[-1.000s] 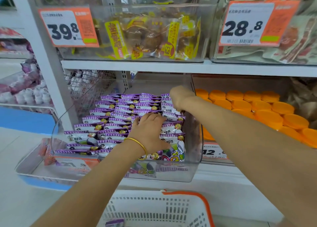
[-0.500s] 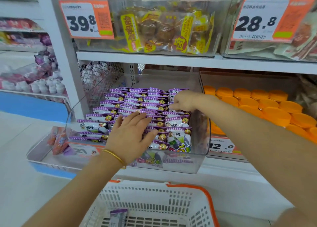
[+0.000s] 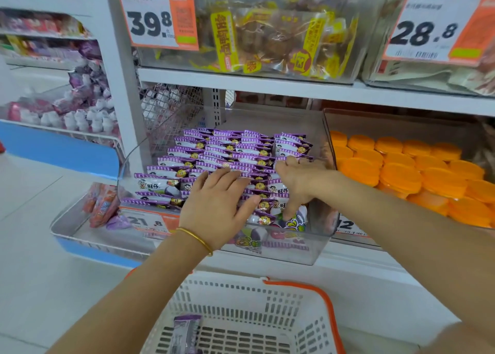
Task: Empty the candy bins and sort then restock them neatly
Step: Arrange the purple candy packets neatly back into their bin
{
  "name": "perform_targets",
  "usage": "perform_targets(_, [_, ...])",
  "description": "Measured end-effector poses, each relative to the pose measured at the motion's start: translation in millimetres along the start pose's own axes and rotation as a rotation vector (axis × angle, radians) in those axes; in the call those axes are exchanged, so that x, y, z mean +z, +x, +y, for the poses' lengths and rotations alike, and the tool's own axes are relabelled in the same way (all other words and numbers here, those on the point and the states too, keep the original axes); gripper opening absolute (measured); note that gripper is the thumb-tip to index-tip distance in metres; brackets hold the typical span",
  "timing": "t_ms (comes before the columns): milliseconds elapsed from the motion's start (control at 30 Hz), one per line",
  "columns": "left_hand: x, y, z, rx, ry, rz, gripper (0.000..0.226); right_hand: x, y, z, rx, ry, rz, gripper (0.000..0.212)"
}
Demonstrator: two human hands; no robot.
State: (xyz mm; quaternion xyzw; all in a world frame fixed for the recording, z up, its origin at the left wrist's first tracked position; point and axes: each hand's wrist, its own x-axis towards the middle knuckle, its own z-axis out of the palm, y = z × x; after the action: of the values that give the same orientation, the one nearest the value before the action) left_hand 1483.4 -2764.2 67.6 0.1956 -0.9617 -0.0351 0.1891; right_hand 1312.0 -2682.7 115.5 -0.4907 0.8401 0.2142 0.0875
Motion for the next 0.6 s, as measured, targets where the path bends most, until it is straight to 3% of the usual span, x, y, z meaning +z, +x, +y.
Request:
perform_targets(333, [0.7,0.6,-1.1,0.014,0.008,0.029,0.065,3.6,5.2,-2.8,0.187,0.057,0.272,0.096])
perform_targets(500, [-4.9,0.7,0.0,-0.008,-0.003,-0.024,0.076,-3.0,0.1,-2.4,0.161,0.143,0.233,0.097])
perform_targets(600, [-11.9,-3.0,-1.7,0.042,-0.022,0.102,0.063,-13.7,-18.9,-0.4,0.147,0.187,0.266,0.095])
